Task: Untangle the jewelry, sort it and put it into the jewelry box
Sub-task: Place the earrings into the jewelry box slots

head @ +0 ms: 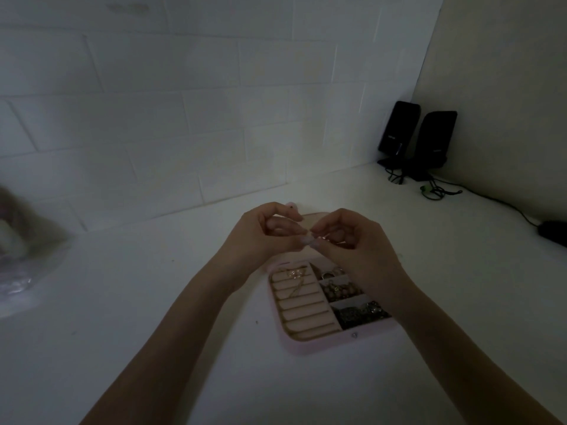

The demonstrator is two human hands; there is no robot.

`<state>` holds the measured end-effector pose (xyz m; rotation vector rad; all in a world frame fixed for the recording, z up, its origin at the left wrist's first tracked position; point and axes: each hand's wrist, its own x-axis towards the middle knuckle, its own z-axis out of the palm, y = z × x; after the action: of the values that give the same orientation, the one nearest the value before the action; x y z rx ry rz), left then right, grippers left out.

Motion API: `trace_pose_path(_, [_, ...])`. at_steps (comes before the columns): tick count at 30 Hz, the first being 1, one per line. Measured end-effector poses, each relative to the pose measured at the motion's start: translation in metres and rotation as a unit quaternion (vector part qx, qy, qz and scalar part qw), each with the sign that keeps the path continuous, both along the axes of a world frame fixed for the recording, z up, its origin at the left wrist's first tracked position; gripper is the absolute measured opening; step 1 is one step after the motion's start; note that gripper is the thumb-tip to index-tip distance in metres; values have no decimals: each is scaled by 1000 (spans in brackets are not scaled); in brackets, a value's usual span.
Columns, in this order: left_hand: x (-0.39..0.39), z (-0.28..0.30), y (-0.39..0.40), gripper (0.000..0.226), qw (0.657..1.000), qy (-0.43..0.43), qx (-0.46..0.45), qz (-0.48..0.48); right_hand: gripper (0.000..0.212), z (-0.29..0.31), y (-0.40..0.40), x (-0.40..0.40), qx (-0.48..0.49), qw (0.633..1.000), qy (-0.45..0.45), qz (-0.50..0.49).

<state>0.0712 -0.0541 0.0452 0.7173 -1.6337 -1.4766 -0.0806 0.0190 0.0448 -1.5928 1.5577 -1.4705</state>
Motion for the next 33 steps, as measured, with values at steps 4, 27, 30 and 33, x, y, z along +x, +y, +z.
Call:
trace_pose_path(4, [1,-1,-2,29,999,-17,-29,20,21,2,0,-4,5,1000,-9,10])
trace_pose_path(27, [7,-11,-10,44,912,-271,-309,0,30,-1,2,-7,84,976,192,61])
trace_pose_path(30, [7,-11,-11,44,910,-275,-310,0,29,0,3,-7,84,975,197,67])
trace_pose_path(33, [6,-11,-11,43,911,-274,-308,-1,29,0,4,-7,82,974,199,67])
